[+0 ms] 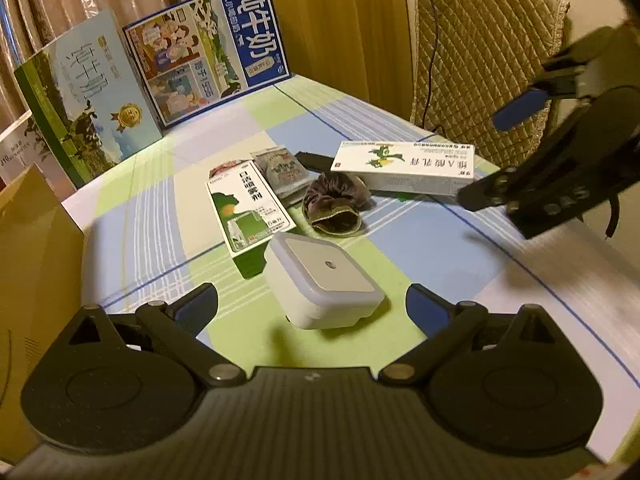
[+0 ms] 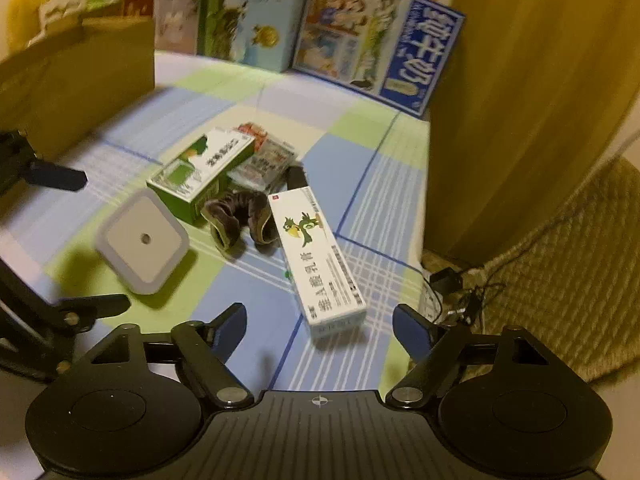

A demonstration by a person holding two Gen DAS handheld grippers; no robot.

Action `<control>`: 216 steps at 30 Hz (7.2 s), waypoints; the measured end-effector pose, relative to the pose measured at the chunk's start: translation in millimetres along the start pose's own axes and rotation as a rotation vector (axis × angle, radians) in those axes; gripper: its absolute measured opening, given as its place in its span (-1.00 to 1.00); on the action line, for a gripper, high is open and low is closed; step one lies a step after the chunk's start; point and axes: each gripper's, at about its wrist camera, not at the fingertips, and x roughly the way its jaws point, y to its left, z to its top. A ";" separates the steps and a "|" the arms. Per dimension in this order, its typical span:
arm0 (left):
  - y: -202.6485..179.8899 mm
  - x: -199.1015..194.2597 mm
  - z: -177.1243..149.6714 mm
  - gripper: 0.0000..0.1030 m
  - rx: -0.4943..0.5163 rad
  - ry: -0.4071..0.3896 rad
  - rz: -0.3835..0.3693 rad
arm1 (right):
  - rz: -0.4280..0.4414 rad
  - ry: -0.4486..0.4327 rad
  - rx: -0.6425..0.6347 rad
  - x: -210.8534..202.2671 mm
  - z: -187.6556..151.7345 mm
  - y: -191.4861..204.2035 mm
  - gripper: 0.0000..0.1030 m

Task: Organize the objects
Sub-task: 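Grasp white night light with left tool while right tool grasps white ointment box, then lift and carry night light and ointment box toward the cardboard box, then lower night light into box and open left tool while right tool releases ointment box, then move both tools back to the remaining table items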

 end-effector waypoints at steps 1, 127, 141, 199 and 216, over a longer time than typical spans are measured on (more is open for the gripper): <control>0.1 2.7 -0.8 0.92 -0.003 0.002 0.001 | -0.002 0.006 -0.015 7.2 1.0 0.0 0.42; 284.5 -230.9 -77.1 0.20 -0.384 -0.054 0.245 | 0.396 -0.118 0.212 -92.5 182.3 265.2 -0.32; 319.7 -189.2 -76.8 0.21 -0.389 -0.013 0.188 | 0.419 -0.075 0.303 -48.9 207.0 266.6 -0.32; 262.8 -257.0 -84.1 0.78 -0.518 -0.066 0.177 | 0.345 -0.179 0.479 -130.1 128.8 216.3 0.65; 185.9 -270.2 -70.8 0.98 -0.500 -0.099 0.118 | 0.140 -0.200 0.492 -188.5 47.4 166.3 0.96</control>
